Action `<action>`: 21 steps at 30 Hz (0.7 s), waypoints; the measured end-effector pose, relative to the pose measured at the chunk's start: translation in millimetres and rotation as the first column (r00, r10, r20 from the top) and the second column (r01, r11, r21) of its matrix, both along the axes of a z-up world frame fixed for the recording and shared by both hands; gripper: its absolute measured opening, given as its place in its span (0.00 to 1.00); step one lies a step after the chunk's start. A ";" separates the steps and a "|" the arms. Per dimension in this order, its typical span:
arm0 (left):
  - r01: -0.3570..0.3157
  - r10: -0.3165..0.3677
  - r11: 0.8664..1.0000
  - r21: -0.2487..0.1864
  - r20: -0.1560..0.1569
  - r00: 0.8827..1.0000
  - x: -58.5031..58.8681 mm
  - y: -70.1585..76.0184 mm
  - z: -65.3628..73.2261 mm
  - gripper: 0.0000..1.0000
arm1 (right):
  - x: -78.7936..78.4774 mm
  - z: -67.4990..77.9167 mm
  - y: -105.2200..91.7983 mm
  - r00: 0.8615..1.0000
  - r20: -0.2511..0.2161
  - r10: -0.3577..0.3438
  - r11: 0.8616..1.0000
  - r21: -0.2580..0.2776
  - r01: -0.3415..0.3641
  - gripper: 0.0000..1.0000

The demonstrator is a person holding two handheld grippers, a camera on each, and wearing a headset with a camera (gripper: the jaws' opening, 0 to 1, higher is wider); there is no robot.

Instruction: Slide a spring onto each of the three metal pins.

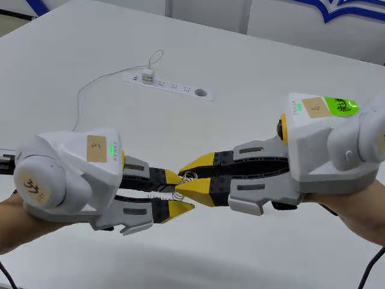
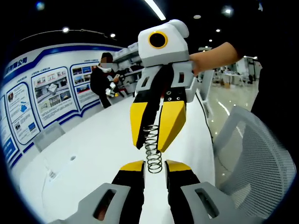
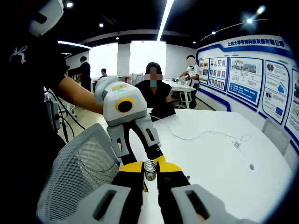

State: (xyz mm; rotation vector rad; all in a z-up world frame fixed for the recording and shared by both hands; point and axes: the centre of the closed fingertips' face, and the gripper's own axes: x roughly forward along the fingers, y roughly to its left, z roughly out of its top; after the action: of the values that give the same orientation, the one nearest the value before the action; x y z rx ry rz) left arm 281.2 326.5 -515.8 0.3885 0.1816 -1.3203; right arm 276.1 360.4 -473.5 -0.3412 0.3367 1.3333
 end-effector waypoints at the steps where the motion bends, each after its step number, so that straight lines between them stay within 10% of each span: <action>1: -0.012 0.012 1.000 -0.002 -0.005 1.000 2.7 1.8 -0.5 0.21 | 2.3 0.5 -1.3 1.000 0.005 -0.006 1.000 -0.002 0.006 0.11; 21: -0.189 0.189 0.982 -0.001 -0.019 0.982 33.6 41.8 -2.9 0.64 | 69.1 -16.8 -44.1 0.979 0.027 -0.201 0.978 -0.057 0.202 0.11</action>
State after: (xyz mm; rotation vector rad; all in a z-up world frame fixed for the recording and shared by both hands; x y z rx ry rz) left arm 314.8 368.3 -518.6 0.3477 0.2272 -1.1374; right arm 345.2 316.2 -490.3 -0.3612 0.3840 1.1218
